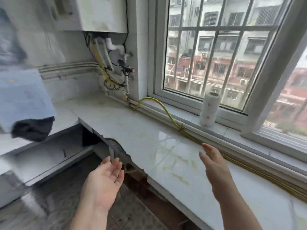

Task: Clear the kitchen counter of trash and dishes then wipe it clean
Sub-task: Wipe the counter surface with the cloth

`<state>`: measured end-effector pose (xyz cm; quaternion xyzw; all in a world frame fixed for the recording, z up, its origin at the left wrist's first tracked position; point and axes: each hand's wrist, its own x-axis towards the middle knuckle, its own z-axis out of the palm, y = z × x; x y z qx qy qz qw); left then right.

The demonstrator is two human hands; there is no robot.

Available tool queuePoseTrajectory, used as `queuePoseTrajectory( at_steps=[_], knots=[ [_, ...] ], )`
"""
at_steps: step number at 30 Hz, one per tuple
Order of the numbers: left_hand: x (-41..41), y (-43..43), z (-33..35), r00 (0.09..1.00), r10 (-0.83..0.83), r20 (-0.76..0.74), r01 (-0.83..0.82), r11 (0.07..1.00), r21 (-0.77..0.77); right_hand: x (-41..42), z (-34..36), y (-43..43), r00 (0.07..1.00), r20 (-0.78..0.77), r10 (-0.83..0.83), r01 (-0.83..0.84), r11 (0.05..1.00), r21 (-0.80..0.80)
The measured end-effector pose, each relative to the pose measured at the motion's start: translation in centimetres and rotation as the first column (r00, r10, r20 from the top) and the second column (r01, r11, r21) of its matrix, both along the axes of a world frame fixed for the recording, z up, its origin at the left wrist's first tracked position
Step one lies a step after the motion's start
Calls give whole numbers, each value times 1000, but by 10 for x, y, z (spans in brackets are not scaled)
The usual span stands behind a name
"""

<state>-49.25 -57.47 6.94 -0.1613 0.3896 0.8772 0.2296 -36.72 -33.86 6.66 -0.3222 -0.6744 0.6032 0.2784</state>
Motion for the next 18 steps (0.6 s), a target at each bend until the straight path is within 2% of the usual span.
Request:
queuePoseTrajectory(
  at_steps=[6,11,18],
  knots=[
    [-32,-76,-4,977,215,10,-215,976,-20,-93,-1,-52,973,-20,228,-228,973,-20],
    [-71,-129,-2,916,401,1,-400,916,-38,-180,-8,-98,910,-26,414,-414,910,-26],
    [-160,-143,12,861,508,-10,-508,861,-22,-297,6,-111,854,-63,516,-519,854,-36]
  ],
)
